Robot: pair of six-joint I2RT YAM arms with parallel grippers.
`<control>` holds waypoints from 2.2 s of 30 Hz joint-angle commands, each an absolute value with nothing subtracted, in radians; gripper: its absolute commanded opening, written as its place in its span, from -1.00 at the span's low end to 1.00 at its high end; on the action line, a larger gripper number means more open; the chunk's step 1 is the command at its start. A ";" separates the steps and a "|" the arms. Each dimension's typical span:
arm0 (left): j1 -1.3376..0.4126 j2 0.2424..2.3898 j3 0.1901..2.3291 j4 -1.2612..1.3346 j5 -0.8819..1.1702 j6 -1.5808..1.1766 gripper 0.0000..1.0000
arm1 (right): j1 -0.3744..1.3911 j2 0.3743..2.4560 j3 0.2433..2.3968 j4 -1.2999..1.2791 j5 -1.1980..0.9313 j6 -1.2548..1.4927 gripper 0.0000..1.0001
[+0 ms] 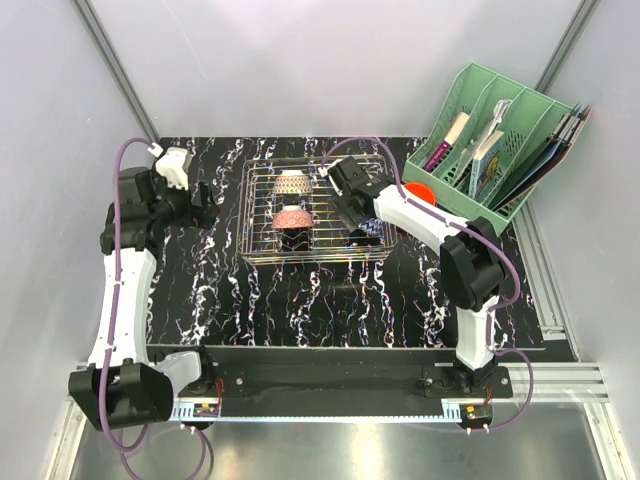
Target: Load the bowls into the dish rack
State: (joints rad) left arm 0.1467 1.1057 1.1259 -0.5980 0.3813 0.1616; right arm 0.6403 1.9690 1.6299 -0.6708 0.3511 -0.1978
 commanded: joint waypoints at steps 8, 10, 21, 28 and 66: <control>0.183 1.088 1.181 -0.592 0.416 0.190 0.98 | 0.686 1.971 1.601 -0.721 0.262 -0.201 -0.41; 0.189 1.083 1.181 -0.592 0.420 0.192 0.98 | 0.686 2.006 1.621 -0.780 0.278 -0.196 -0.44; 0.196 1.065 1.177 -0.594 0.426 0.199 0.98 | 0.690 1.970 1.533 -0.739 0.433 -0.229 -0.56; 0.198 1.043 1.163 -0.598 0.422 0.206 0.98 | 0.725 1.982 1.486 -0.764 0.335 -0.235 -0.39; 0.229 1.019 1.181 -0.623 0.437 0.239 0.98 | 0.779 1.908 1.551 -0.861 0.135 -0.324 1.00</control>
State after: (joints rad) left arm 0.2230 1.0344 1.1427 -0.6430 0.4042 0.2298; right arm 0.7586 1.9686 1.5192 -0.7074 0.3477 -0.3443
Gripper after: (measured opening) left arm 0.987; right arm 0.995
